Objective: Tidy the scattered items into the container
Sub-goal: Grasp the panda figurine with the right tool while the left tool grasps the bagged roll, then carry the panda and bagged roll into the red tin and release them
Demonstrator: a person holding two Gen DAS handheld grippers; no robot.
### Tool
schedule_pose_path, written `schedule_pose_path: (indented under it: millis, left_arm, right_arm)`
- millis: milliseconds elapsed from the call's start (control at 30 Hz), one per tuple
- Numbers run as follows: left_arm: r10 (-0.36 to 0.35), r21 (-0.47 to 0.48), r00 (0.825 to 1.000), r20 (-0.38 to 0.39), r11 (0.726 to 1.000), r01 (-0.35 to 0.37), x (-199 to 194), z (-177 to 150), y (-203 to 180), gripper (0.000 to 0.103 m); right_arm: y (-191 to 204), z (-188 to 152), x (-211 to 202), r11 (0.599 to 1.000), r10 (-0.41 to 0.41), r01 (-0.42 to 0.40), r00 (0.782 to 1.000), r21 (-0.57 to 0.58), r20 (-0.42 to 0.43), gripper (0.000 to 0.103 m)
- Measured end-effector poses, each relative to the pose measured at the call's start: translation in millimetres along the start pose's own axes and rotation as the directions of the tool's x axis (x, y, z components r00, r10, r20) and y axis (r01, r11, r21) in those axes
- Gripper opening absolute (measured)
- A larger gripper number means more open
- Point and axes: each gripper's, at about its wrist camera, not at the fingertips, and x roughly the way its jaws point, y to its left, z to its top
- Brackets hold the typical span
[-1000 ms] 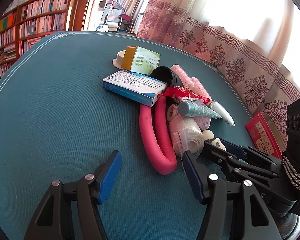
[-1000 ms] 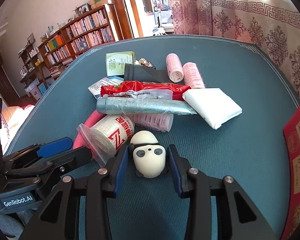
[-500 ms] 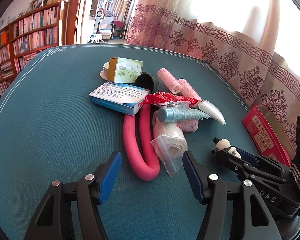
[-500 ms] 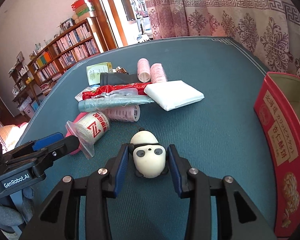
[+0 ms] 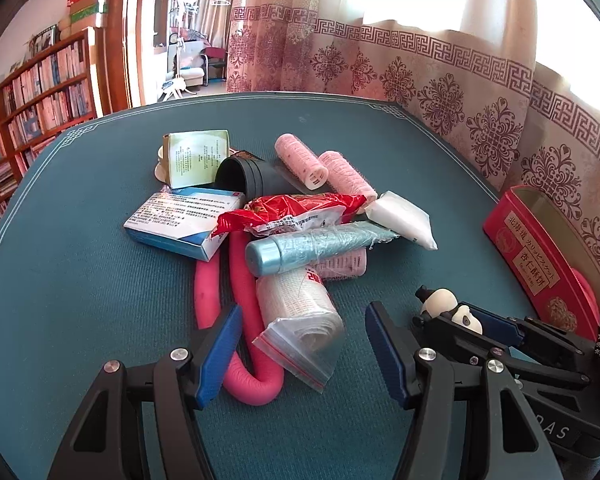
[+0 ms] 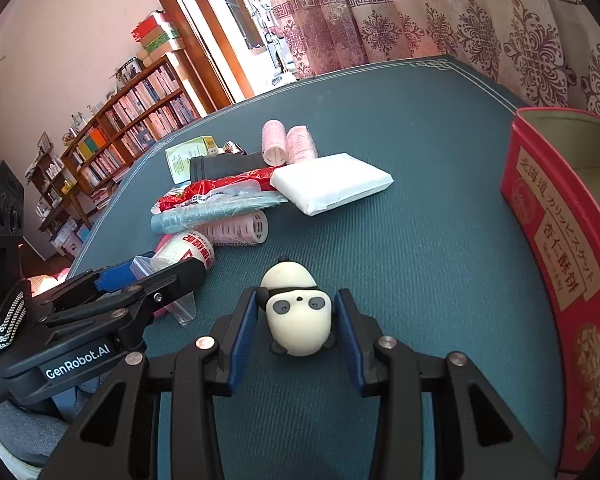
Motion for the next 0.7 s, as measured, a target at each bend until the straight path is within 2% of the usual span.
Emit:
schedule_pose_path:
  millis: [167, 200, 233, 300, 333, 700]
  left_arm:
    - [0.029, 0.037, 1.000, 0.008, 0.999, -0.029, 10.1, 2.8, -4.5, 0.064]
    - [0.033, 0.037, 0.999, 0.014, 0.999, -0.033, 11.1, 3.3, -3.5, 0.059]
    - [0.039, 0.038, 0.999, 0.022, 0.998, -0.040, 11.4, 3.7, -2.1, 0.049]
    - [0.025, 0.026, 0.999, 0.025, 0.999, -0.025, 10.0, 4.7, 3.7, 0.047]
    - [0.018, 0.018, 0.999, 0.028, 1.000, -0.019, 8.5, 4.9, 5.6, 0.041]
    - [-0.017, -0.011, 0.999, 0.034, 1.000, 0.017, -21.1, -9.4, 6.4, 0.039]
  right_arm:
    - [-2.7, -0.1, 0.5, 1.000, 0.013, -0.013, 1.000, 0.012, 0.002, 0.043]
    - [-3.0, -0.2, 0.5, 1.000, 0.015, -0.015, 1.000, 0.014, 0.002, 0.043]
    - [-3.3, -0.1, 0.9, 1.000, 0.016, -0.017, 1.000, 0.016, 0.002, 0.043]
    - [-3.6, -0.1, 1.4, 1.000, 0.018, -0.018, 1.000, 0.018, 0.002, 0.043]
    - [-3.5, -0.1, 1.3, 1.000, 0.019, -0.019, 1.000, 0.019, 0.003, 0.043]
    - [-5.1, 0.3, 1.5, 0.999, 0.023, -0.023, 1.000, 0.026, 0.004, 0.043]
